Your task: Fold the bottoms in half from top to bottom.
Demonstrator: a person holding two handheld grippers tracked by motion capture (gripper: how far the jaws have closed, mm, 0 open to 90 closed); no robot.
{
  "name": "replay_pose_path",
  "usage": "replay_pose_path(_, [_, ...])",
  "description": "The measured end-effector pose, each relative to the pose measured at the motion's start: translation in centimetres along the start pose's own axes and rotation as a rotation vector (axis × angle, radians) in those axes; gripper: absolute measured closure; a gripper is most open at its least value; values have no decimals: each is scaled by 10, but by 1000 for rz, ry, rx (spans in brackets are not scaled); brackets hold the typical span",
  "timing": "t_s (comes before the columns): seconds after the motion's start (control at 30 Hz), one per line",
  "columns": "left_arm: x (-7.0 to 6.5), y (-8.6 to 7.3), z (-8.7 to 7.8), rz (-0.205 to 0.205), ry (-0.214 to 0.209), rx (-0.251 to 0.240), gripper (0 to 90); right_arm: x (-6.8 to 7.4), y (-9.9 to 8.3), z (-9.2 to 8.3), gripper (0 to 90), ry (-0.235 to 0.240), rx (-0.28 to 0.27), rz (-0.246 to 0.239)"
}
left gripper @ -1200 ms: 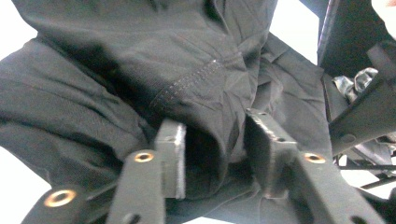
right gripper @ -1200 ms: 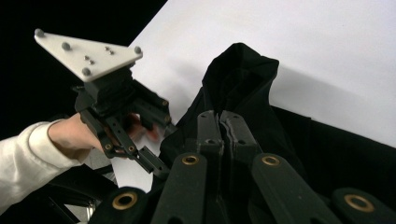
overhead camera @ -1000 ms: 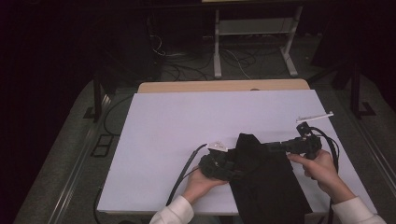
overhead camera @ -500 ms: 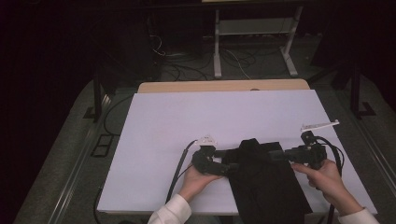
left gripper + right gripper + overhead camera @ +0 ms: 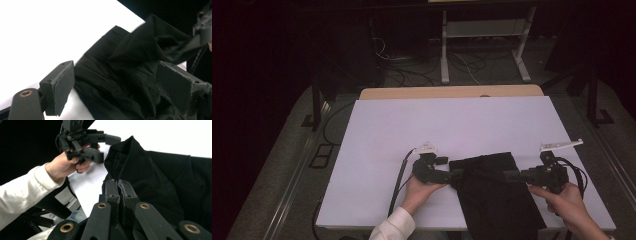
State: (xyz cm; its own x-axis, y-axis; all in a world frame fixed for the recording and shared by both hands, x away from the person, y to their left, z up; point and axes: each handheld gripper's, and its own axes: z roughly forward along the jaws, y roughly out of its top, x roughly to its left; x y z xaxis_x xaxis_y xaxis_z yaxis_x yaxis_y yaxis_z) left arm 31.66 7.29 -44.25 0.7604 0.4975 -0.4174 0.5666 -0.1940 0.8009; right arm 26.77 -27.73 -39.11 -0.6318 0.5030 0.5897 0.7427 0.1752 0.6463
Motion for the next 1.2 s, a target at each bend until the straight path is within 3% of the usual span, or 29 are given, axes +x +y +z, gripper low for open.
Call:
replay_pose_path(0.5, [2, -1, 1, -4, 0, 2, 153, 12, -28, -6, 856, 43, 57, -9])
replay_pose_path(1.03, [1, -2, 4, -4, -5, 19, 153, 15, -55, -16, 849, 73, 112, 1])
replay_pose_path(1.17, [0, -2, 4, -3, -6, 17, 153, 15, -57, -18, 812, 74, 120, -1])
replay_pose_path(1.2, [1, -2, 4, -6, -5, 18, 153, 13, -57, -19, 730, 78, 113, 5])
